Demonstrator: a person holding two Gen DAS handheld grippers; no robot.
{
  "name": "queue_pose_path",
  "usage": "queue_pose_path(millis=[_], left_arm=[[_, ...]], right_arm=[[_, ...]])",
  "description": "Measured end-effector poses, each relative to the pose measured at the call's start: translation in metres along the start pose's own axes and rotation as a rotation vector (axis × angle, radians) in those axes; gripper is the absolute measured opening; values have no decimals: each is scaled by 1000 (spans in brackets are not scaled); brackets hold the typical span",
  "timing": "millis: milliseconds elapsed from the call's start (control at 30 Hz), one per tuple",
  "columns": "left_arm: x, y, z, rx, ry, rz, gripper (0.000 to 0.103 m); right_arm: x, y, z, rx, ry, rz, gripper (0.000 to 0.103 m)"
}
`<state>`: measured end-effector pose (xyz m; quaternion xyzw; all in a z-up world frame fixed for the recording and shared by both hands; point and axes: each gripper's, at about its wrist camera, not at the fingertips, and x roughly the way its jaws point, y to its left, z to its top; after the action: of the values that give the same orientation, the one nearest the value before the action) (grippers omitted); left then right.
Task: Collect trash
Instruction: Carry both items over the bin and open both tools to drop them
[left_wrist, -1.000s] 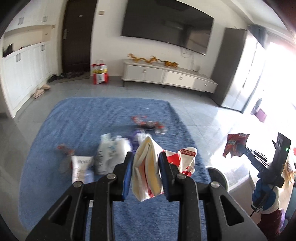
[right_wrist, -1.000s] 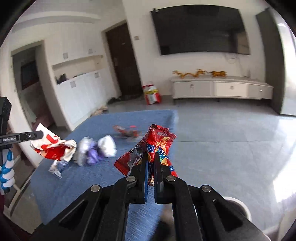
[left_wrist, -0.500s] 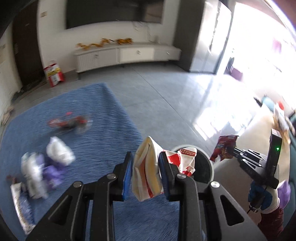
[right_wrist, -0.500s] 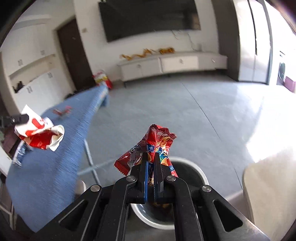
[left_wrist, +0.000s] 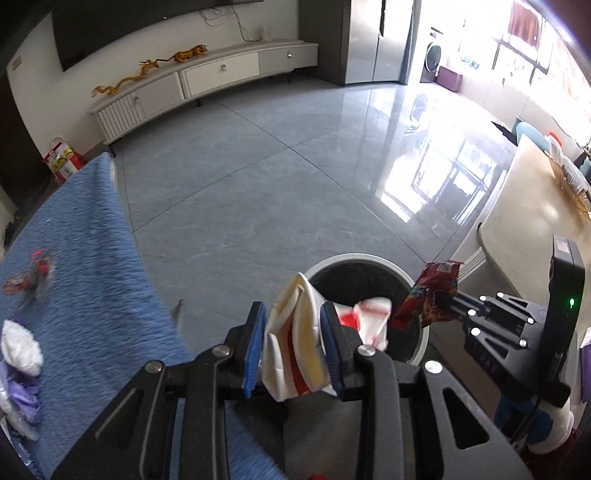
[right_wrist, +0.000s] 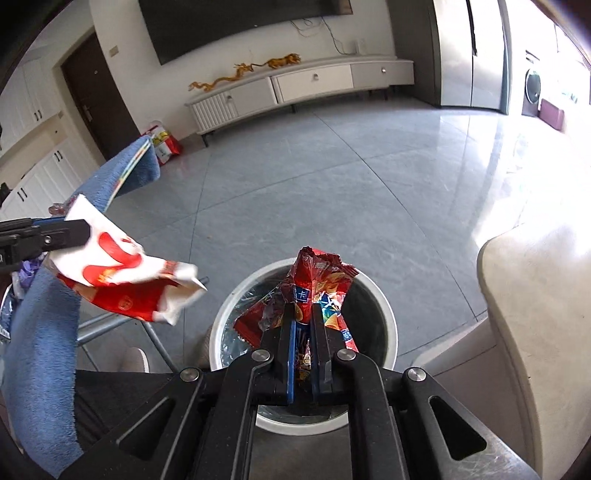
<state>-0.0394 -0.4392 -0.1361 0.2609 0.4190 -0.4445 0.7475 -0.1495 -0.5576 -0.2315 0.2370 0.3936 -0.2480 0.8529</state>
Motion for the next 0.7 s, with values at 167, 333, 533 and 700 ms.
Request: queue_pose_path(millis=[167,333,533,700], left_arm=[[23,-13,3,-8,38,-53,36],[17,-9,0,-23,29,-110,39],[6,8,0,-48,17,-141,39],[-17,29,-2,-67,-22,-143,39]], right_arm=[[20,0,-5,24,32,-11,17],[22,-1,-6,35,36,-22,28],[14,0,-7,42,26,-20,30],[8,5,-10,29,14,2,30]])
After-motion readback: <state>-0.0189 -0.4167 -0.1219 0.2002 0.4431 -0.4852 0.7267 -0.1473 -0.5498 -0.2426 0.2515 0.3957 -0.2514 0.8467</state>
